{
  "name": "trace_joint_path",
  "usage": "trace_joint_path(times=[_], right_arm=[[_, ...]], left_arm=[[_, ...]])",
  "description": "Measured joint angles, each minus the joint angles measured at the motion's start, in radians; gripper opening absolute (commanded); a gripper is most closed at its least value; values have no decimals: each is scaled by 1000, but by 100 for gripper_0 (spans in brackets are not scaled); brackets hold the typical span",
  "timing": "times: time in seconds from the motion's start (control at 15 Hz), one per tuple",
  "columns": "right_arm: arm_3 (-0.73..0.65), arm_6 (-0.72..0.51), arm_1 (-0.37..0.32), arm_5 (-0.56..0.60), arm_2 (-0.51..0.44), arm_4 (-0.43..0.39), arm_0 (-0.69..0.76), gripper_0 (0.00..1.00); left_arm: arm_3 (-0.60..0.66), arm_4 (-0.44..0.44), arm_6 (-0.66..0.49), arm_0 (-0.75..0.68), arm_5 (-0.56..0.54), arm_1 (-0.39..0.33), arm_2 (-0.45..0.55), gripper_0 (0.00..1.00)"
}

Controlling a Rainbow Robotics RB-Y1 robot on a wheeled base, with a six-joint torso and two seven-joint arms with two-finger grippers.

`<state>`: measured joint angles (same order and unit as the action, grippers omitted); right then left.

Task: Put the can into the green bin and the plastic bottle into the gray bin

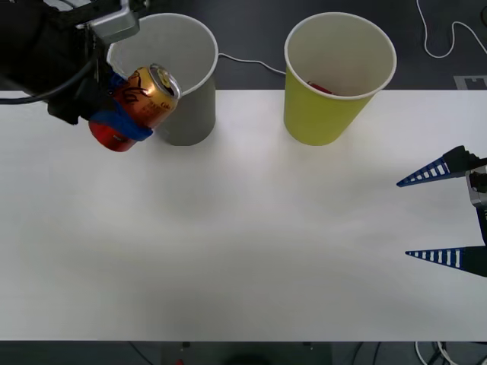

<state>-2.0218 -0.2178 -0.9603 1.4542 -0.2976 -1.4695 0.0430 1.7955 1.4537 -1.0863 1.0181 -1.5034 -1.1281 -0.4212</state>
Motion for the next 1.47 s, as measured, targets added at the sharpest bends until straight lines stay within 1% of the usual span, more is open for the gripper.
trace_joint_path(times=[0.2,0.33,0.6,0.8,0.93,1.27,1.47], right_arm=[[0,0,0,0,0,0,0,100],[0,0,0,0,0,0,0,100],[0,0,0,0,0,0,0,100],[0,0,0,0,0,0,0,100],[0,0,0,0,0,0,0,100],[0,0,0,0,0,0,0,100],[0,0,0,0,0,0,0,100]], left_arm=[[-87,-28,-84,235,12,29,-181,0],[-165,-39,-129,367,24,77,-279,0],[-417,-66,-135,617,31,217,-455,0],[-591,-79,-150,761,72,338,-570,0],[-689,-80,-176,820,115,416,-622,0],[-950,-84,-184,931,266,625,-762,0],[-1119,-81,-207,959,352,766,-803,0]])
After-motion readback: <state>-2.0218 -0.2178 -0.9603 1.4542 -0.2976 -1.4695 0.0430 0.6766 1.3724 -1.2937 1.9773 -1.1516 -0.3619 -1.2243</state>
